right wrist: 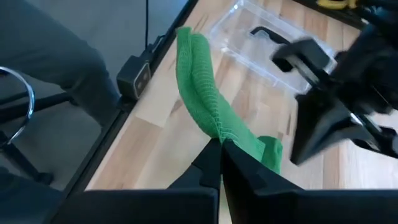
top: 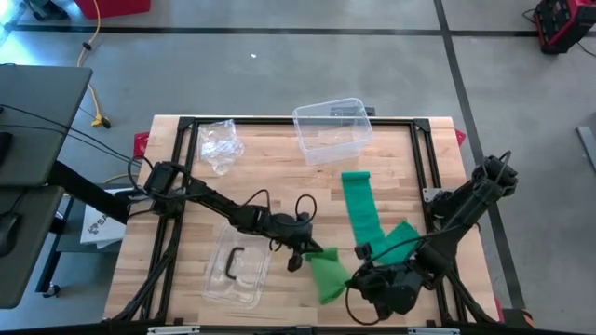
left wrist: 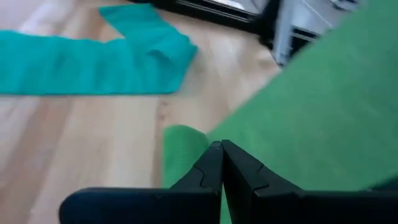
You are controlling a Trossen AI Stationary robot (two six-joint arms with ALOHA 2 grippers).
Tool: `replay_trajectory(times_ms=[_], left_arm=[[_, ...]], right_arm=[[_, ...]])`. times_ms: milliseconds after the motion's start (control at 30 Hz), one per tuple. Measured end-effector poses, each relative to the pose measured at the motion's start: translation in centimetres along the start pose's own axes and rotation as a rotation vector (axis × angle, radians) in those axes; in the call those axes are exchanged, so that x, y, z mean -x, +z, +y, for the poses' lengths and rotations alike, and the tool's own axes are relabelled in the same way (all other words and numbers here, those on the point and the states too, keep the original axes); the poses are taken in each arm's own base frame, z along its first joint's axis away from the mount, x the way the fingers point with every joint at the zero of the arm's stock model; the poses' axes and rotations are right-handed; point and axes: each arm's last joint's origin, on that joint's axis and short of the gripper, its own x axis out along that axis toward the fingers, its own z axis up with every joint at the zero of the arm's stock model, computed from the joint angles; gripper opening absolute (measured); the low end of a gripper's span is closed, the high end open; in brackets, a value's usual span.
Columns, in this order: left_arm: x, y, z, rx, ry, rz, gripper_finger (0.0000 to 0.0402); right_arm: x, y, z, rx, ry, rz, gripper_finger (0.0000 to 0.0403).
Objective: Roll bandage
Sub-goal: Roll the green bandage
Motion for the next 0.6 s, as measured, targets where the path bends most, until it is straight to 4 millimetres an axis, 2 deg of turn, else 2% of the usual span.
replay_trajectory(times_ms=[233,367,600], left_arm=[[-0.7,-1.5,-0.1,-0.028,-0.029,0.070,0.0000],[-1.3,-2.9,1.2,0.026,0.055,0.127,0.0000],[-1.2,-2.9,3.3,0.077,0.165,0.145,0.0000]], right_arm=[[0.0,-0.1,0.0,-0.003,-0.004,0.007,0.0000],[0.0,-0.1,0.1,-0.017,0.009,0.009,0.0000],[-0.3,-1.5,1.6,-0.066,0.095,0.085,0.0000]])
